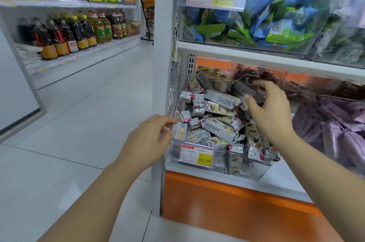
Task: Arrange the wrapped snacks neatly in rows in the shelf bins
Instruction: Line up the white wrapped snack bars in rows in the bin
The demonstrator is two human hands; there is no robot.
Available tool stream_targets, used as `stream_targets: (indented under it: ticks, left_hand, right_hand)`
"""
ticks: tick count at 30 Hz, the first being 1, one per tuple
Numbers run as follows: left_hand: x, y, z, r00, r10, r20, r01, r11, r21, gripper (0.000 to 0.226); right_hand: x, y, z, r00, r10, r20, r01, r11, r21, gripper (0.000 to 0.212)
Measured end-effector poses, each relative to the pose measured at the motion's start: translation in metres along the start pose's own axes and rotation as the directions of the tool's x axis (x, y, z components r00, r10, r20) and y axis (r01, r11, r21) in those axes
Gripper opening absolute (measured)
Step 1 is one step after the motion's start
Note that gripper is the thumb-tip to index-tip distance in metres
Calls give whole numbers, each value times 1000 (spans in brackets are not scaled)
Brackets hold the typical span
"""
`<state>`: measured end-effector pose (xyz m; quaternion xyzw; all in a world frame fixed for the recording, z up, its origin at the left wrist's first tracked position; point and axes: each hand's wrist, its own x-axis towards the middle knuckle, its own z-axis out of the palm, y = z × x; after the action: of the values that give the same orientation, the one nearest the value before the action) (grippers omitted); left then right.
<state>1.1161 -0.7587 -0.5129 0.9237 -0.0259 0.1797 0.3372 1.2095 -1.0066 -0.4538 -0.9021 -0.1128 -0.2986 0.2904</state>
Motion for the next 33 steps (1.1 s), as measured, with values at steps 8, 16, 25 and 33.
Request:
stream_targets:
  ticks: [8, 16, 25, 33]
  left_hand:
    - [1, 0, 0, 1000, -7, -4, 7, 1000, 8, 29]
    - [2, -4, -3, 1000, -1, 25, 2, 1000, -19, 30]
    - [1, -1, -5, 999, -11, 46, 11, 1000, -10, 31]
    - [-1, -1, -3, 999, -9, 45, 9, 1000, -8, 31]
  right_hand:
    - [-16, -65, 40, 615, -81, 785, -201, 946, 255, 39]
    - [-5, -77, 87, 312, 74, 947, -487, 868, 93, 34]
    - [-5, -60, 93, 333, 80, 939, -720, 665, 199, 51]
    - [-15, -62, 84, 472, 46, 880, -723, 591, 357, 54]
